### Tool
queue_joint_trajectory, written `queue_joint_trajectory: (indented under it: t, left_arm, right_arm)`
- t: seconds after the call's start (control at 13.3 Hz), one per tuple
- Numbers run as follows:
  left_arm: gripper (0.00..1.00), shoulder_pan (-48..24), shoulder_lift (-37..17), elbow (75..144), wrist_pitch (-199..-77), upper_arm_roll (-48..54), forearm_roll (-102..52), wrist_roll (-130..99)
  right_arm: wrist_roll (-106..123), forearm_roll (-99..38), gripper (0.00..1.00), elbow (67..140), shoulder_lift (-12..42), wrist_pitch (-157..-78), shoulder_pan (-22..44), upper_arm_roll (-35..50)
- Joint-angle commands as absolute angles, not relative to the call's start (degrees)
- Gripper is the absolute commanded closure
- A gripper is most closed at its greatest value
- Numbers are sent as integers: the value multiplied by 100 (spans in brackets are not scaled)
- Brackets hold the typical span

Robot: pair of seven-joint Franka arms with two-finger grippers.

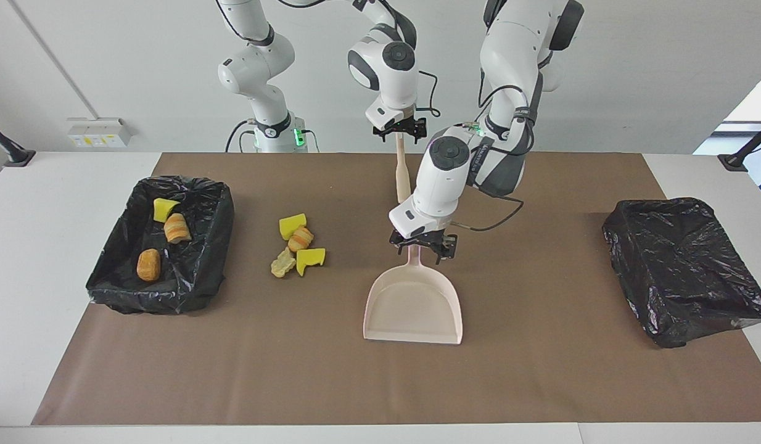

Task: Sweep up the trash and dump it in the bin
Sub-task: 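Take the dustpan with the left gripper while the right gripper reaches the brush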

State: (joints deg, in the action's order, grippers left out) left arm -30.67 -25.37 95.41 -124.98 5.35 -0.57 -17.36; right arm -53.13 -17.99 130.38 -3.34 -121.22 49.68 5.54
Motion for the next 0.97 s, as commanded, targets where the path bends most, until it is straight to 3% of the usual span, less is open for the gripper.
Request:
queue_joint_trajectory:
  t: [0.0, 0.15, 0.22, 0.37, 0.45, 0.52, 0.6, 0.67, 0.75, 0.9]
  left_arm:
    - [0, -3182, -2382, 10028, -12955, 448, 70, -2021]
    - [2, -3173, -2382, 10028, -12929, 440, 70, -2021]
    - [24, -3164, -2382, 9994, -12929, 431, 96, -2021]
    - [54, -3155, -2382, 9949, -12929, 422, 499, -2030]
    - [70, -3155, -2382, 9949, -12946, 422, 588, -2030]
    - [81, -3155, -2382, 9949, -12955, 422, 598, -2022]
    - [85, -3120, -2373, 9932, -12946, 413, 598, -2021]
    - [98, -3068, -2347, 9888, -12885, 422, 606, -1995]
    - [100, -3067, -2286, 9905, -12824, 404, 615, -1960]
    - [100, -2875, -2128, 9896, -12517, 387, 615, -1620]
  right_arm:
    - [-5510, -1951, 0, 13350, -264, -12707, 5176, 536]
    - [-5511, -1951, 0, 13386, -176, -12797, 5194, 536]
    - [-5485, -1951, 0, 13386, -176, -12806, 5194, 536]
    - [-5309, -1951, 0, 13421, -176, -12797, 5194, 536]
    - [-5248, -1951, 5, 13438, -176, -12806, 5203, 536]
    - [-5212, -1942, 26, 13447, -176, -12806, 5203, 536]
    - [-5168, -1934, 57, 13447, -176, -12806, 5203, 536]
    - [-5168, -1916, 92, 13447, -176, -12806, 5203, 536]
    - [-5133, -1864, 100, 13447, -176, -12788, 5203, 536]
    - [-5089, -1846, 100, 13438, -167, -12736, 5203, 536]
